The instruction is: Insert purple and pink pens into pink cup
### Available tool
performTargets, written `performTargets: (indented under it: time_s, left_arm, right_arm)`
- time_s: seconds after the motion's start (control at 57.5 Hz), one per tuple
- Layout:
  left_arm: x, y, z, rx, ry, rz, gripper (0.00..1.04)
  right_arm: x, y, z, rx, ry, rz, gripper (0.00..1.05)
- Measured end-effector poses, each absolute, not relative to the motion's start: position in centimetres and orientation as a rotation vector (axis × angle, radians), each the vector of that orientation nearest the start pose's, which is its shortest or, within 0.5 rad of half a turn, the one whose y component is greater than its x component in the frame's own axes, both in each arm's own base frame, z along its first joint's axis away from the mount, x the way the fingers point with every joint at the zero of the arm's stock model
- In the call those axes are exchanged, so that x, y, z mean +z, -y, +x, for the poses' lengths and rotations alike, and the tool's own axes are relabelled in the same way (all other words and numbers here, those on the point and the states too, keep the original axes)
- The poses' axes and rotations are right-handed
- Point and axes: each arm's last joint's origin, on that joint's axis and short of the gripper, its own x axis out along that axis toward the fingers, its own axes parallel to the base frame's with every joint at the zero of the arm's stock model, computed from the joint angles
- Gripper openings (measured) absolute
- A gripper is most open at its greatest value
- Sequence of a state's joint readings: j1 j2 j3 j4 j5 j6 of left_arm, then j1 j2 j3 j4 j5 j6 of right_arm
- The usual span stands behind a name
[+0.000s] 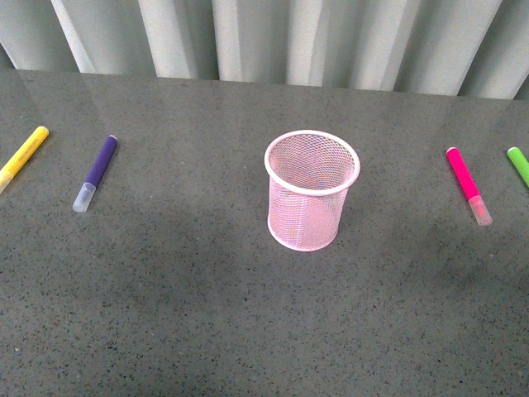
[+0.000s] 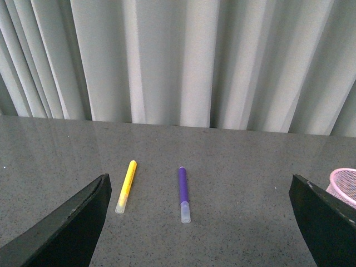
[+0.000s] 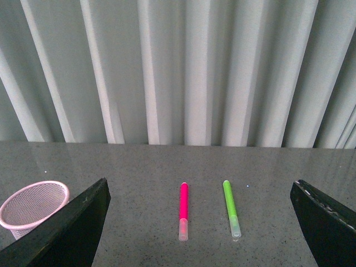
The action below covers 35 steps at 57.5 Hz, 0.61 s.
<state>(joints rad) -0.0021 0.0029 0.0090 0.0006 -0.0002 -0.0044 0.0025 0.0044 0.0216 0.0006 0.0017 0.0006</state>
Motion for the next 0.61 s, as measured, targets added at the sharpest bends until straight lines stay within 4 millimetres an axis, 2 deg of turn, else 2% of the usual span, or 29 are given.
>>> performTargets:
  time_s: [0.608]
  left_arm:
    - [16.64, 0.02, 9.73, -0.002, 0.007, -0.005, 0.98]
  right_arm:
    - [17.06, -0.02, 9.66, 0.001, 0.018, 0.001, 0.98]
